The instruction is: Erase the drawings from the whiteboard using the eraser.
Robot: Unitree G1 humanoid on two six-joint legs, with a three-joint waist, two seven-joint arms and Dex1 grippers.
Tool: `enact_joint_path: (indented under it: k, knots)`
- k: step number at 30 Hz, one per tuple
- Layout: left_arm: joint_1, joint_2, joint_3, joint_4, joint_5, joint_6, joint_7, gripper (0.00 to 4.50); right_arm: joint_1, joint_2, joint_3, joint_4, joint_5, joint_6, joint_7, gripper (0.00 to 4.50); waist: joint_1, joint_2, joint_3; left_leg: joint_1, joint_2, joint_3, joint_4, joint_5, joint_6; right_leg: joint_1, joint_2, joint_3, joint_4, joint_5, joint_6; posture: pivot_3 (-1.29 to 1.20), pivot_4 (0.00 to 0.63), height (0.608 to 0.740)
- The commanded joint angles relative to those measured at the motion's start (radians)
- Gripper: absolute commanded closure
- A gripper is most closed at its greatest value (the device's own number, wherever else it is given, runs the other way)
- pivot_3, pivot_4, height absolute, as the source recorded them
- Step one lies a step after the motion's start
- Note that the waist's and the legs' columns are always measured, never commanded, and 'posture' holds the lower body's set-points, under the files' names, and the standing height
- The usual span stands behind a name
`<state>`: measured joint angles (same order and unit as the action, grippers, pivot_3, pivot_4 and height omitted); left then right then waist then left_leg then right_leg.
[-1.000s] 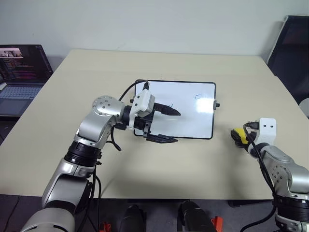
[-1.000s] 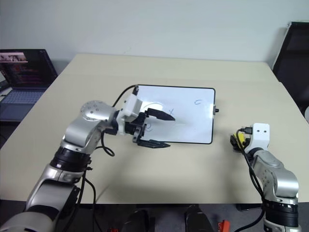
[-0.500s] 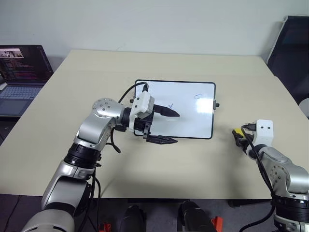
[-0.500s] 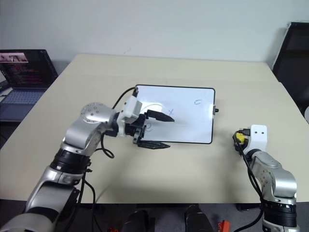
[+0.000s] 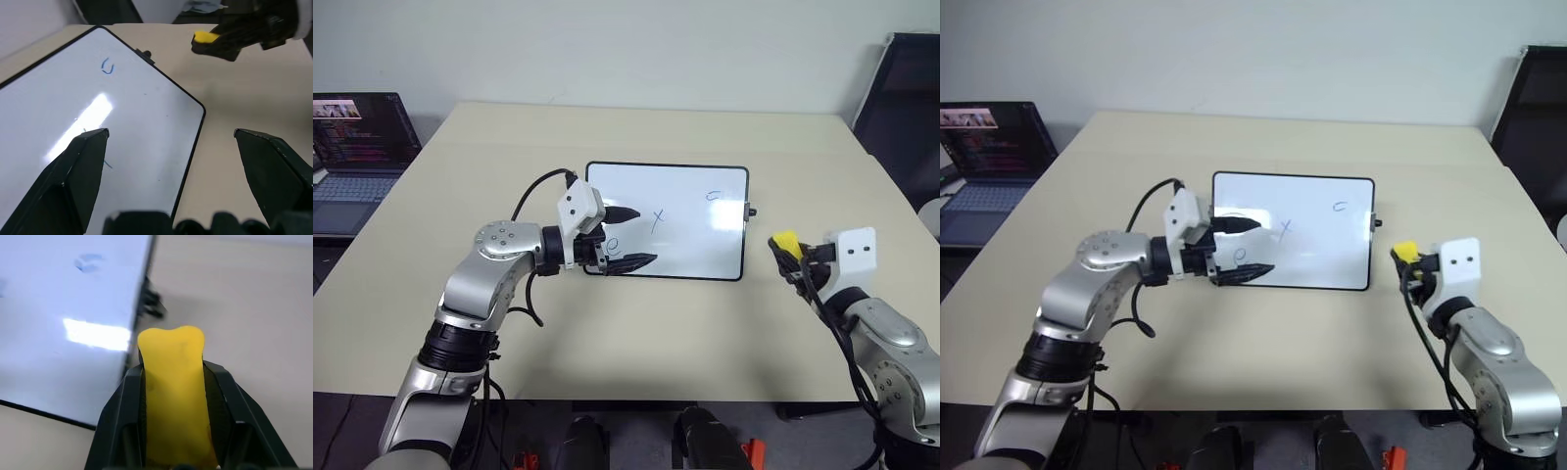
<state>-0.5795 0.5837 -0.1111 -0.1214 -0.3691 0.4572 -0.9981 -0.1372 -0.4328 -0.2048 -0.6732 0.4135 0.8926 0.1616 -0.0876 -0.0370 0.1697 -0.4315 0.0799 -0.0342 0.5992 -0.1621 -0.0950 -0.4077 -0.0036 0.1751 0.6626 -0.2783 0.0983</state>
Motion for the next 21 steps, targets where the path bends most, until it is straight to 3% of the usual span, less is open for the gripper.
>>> enact_joint_path:
  k: [1, 6, 13, 17, 21]
  knots:
    - [-0.015, 0.006, 0.019, -0.046, -0.005, 0.007, 0.014, 0.00, -0.095, -0.048, 0.112, -0.034, -0.042, 0.000, 0.021, 3.25, -0.001, 0.000, 0.000, 0.000, 0.000, 0.000, 0.001, 0.000, 0.000, 0.000, 0.000, 0.000, 0.000, 0.000, 0.000, 0.00, 0.150, 0.740]
    - [-0.034, 0.008, 0.015, -0.030, 0.006, 0.002, 0.018, 0.00, -0.305, -0.012, 0.265, 0.172, -0.148, -0.058, 0.009, 3.25, 0.000, -0.001, 0.001, -0.001, 0.000, 0.000, 0.003, 0.000, 0.000, 0.000, 0.000, 0.000, 0.000, 0.000, 0.000, 0.00, 0.150, 0.740]
    - [-0.054, 0.008, 0.010, -0.025, 0.017, -0.003, 0.014, 0.00, -0.475, 0.026, 0.325, 0.445, -0.265, -0.175, 0.018, 3.25, 0.005, -0.001, 0.001, -0.002, 0.000, 0.000, 0.002, 0.000, 0.000, 0.000, 0.000, -0.001, -0.001, 0.002, 0.004, 0.00, 0.150, 0.740]
    - [-0.064, -0.003, 0.018, -0.027, 0.017, -0.003, 0.028, 0.00, -0.510, 0.056, 0.337, 0.563, -0.317, -0.237, 0.012, 3.25, 0.004, -0.001, 0.001, -0.002, 0.000, 0.000, 0.000, 0.000, 0.000, -0.001, 0.000, -0.002, 0.000, 0.003, 0.004, 0.00, 0.150, 0.740]
    - [-0.065, -0.003, 0.022, -0.038, 0.008, 0.008, 0.038, 0.00, -0.464, 0.039, 0.395, 0.557, -0.337, -0.218, 0.091, 3.25, 0.004, -0.001, 0.001, -0.002, 0.000, -0.001, -0.001, 0.000, 0.000, -0.001, 0.000, -0.002, 0.000, 0.003, 0.004, 0.00, 0.150, 0.740]
